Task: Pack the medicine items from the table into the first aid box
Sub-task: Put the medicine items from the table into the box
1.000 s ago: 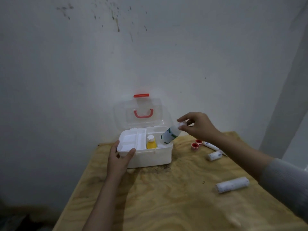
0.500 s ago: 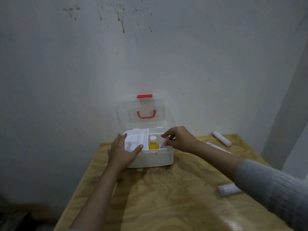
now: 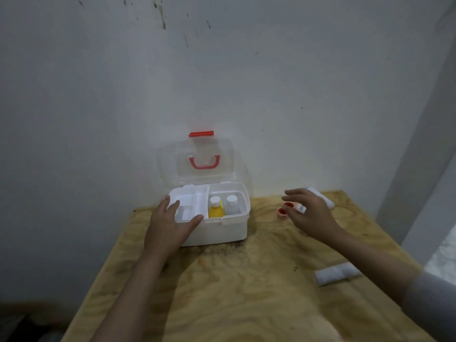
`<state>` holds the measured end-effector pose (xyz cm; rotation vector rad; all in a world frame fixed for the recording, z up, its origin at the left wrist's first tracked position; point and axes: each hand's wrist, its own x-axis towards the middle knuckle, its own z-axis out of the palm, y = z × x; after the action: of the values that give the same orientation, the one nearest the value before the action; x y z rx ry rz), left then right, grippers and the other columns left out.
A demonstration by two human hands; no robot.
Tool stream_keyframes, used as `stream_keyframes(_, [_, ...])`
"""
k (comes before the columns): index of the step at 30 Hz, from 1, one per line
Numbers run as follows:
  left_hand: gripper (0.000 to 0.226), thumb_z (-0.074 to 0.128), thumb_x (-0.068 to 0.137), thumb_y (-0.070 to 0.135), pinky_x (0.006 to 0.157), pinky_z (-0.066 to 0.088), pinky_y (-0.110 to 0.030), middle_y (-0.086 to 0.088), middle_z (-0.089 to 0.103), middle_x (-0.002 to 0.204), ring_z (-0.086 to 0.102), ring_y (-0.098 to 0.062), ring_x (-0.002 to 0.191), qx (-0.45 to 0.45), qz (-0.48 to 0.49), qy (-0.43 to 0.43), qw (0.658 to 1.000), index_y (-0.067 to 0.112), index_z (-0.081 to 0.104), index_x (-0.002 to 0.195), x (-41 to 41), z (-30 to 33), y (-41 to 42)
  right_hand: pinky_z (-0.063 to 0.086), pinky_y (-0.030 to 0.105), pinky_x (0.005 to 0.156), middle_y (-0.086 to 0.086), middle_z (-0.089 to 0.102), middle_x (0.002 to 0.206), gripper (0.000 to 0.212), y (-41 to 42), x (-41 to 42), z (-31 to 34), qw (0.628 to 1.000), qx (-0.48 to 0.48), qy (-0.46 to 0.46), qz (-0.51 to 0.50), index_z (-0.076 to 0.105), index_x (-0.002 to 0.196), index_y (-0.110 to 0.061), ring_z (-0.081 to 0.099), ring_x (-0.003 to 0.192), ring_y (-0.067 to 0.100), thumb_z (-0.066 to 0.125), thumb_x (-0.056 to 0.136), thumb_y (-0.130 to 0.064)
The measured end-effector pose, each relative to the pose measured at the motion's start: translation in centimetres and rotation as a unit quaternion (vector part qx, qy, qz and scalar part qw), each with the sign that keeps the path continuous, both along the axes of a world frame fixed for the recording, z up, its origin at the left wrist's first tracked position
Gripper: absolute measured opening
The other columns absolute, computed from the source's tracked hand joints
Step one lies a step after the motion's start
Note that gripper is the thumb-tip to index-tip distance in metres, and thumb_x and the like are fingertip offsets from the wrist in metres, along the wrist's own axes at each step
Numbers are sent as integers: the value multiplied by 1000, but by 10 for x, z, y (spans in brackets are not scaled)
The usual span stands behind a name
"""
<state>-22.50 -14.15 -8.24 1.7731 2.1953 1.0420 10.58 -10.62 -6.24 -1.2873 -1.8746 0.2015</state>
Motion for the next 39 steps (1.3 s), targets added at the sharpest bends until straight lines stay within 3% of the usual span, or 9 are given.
stream_keyframes(4, [86, 58, 70, 71, 111, 30, -46, 3, 25, 157, 22, -20, 144, 5, 2, -4, 1000, 21, 45, 139, 0, 1, 0, 40, 27, 82, 7, 66, 114, 28, 8, 56, -8, 994, -83, -10, -64, 70, 104, -17, 60, 102, 20, 73, 77, -23])
stream_keyframes(10, [80, 62, 72, 65, 109, 31, -49, 1, 26, 157, 25, -23, 143, 13, 7, -13, 1000, 20, 48, 137, 5, 4, -3, 35, 26, 93, -10, 58, 113, 36, 10, 88, -22, 978, -197, -63, -1, 67, 107, -29, 48, 111, 6, 77, 72, -33])
stream_keyframes(13, [78, 64, 72, 63, 108, 33, -50, 0, 27, 157, 27, -24, 142, 16, 12, -9, 1000, 20, 51, 135, 7, 5, -3, 36, 26, 90, -3, 62, 118, 20, 18, 96, -34, 980, -191, -41, -38, 68, 103, -30, 52, 115, 15, 64, 83, -33])
stream_keyframes(18, [86, 56, 66, 71, 105, 36, -52, 0, 29, 156, 30, -26, 141, 8, 16, -10, 1000, 21, 52, 134, 6, 4, -2, 38, 28, 88, 8, 65, 114, 24, 28, 105, -48, 982, -144, -108, -65, 69, 106, -21, 57, 107, 23, 65, 82, -20])
stream_keyframes(24, [88, 54, 63, 71, 104, 37, -52, 0, 29, 156, 31, -27, 140, 10, 21, -10, 1000, 20, 52, 135, 8, 5, -3, 31, 53, 106, 19, 48, 136, 26, 41, 109, -59, 972, -114, -147, -146, 69, 100, -28, 42, 125, 39, 72, 75, -28])
stream_keyframes(28, [89, 53, 61, 72, 103, 38, -54, -1, 30, 155, 33, -29, 139, 12, 22, -8, 1000, 20, 52, 134, 8, 5, -3, 22, 58, 108, 12, 39, 146, 27, 55, 106, -56, 967, -143, -150, -150, 67, 104, -27, 33, 134, 36, 70, 77, -31])
stream_keyframes(31, [88, 54, 61, 72, 103, 38, -54, -1, 31, 155, 33, -28, 139, 11, 22, -7, 1000, 21, 52, 133, 7, 4, -2, 26, 54, 106, 9, 42, 145, 28, 66, 105, -55, 969, -165, -122, -139, 66, 107, -26, 39, 131, 31, 67, 80, -32])
stream_keyframes(34, [88, 54, 62, 72, 103, 38, -53, 0, 30, 155, 33, -28, 139, 12, 19, -5, 1000, 21, 52, 134, 6, 4, -3, 43, 33, 87, 12, 59, 124, 27, 71, 102, -56, 980, -153, -51, -118, 69, 106, -18, 57, 108, 27, 69, 80, -22])
stream_keyframes(39, [88, 54, 61, 72, 103, 38, -53, 0, 31, 155, 34, -28, 139, 13, 21, -12, 1000, 22, 52, 133, 7, 4, -3, 39, 27, 72, 12, 61, 111, 27, 70, 95, -58, 982, -130, -14, -139, 70, 106, -12, 59, 90, 23, 70, 79, -16])
